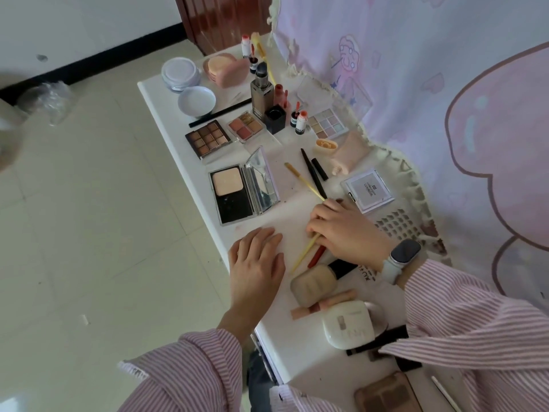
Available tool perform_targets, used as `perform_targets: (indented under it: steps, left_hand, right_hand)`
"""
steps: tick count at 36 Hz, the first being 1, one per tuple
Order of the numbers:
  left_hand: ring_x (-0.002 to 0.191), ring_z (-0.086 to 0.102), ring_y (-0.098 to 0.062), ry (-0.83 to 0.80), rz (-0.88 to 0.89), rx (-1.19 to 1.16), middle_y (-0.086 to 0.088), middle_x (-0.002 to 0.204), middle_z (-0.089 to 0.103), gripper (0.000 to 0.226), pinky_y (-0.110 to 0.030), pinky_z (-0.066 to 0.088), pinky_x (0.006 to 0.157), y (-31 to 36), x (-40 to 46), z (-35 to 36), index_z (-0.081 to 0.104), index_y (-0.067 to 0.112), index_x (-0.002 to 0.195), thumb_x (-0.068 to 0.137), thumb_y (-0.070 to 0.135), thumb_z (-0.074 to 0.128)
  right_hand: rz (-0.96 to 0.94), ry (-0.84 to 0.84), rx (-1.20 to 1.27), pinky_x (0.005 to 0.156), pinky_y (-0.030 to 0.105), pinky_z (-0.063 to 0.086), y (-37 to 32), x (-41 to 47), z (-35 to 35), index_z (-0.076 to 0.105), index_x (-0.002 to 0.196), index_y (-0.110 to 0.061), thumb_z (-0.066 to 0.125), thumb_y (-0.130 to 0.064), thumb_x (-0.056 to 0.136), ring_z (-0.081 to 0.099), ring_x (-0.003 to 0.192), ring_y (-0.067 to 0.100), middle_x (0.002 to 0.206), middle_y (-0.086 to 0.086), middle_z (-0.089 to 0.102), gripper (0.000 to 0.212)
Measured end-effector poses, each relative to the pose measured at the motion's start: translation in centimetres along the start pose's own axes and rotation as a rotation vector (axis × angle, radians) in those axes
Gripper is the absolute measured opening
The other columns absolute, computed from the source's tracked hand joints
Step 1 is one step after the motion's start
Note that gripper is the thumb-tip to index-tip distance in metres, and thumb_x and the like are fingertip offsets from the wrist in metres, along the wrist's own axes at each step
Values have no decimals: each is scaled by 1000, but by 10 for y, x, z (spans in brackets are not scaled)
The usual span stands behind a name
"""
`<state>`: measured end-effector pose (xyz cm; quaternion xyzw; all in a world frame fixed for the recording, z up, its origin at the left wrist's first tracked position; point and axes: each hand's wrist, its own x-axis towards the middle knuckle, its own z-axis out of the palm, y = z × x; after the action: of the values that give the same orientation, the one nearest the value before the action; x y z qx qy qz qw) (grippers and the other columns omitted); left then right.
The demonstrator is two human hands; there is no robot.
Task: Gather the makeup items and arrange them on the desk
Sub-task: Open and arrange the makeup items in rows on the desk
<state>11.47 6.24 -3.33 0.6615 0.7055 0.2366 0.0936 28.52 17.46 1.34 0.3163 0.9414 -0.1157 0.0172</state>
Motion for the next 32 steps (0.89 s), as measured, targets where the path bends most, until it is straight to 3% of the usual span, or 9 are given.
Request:
perform_targets:
  steps: [4,7,10,12,16,19,24,32]
  left_hand:
    - [115,44,-19,3,1,-10,-6,117,62,32,-33,29,99,-1,-1,0,65,11,109,87,25,45]
    - [117,45,-19,7,10,-25,-6,118,63,32,-34,30,99,-3,-1,0,65,10,110,88,23,44]
    - [117,46,-18,12,6,-39,-6,119,63,32,-34,31,100,-3,-1,1,65,10,110,88,22,44]
    - [116,46,-18,19,5,-44,-6,118,63,32,-34,32,100,-3,-1,2,65,9,109,87,21,45]
    - [116,46,-18,24,6,-30,-6,118,63,31,-34,31,100,-3,-2,2,66,9,108,87,20,45]
    - [116,46,-18,26,13,-19,-6,117,63,31,-34,31,100,-2,-1,2,66,9,108,87,21,46]
    - [116,47,-18,30,14,-12,-6,117,63,31,-35,34,99,-3,-2,2,66,9,108,87,20,45]
    - [116,47,-18,36,14,-5,-6,118,63,30,-35,33,100,-3,-2,3,66,10,108,87,20,46]
  right_hand:
    - [-67,-19,-122,64,30,41,0,4,-1,57,79,-19,74,-11,68,54,81,20,86,-3,57,22]
    - [-79,61,-158,69,31,34,9,-1,-3,50,85,-19,54,-9,81,45,86,17,92,-4,56,11]
    - [60,174,-84,75,33,28,14,-6,-8,48,85,-16,51,-11,86,48,91,20,90,0,59,7]
    - [195,228,-39,76,34,29,11,-4,-13,50,87,-13,47,-14,90,55,81,25,82,2,61,5]
    - [389,189,111,60,33,40,0,14,-16,54,102,-9,46,-24,96,53,65,21,82,2,60,18]
    - [445,181,148,59,35,44,-8,29,-10,52,114,-11,42,-23,96,56,76,23,99,5,59,23]
    - [561,257,217,68,29,40,-17,50,-3,51,122,-9,45,-15,94,53,93,26,107,11,54,29]
    - [531,352,272,70,23,35,-13,55,-2,54,112,-1,57,-12,89,52,100,27,112,15,53,26]
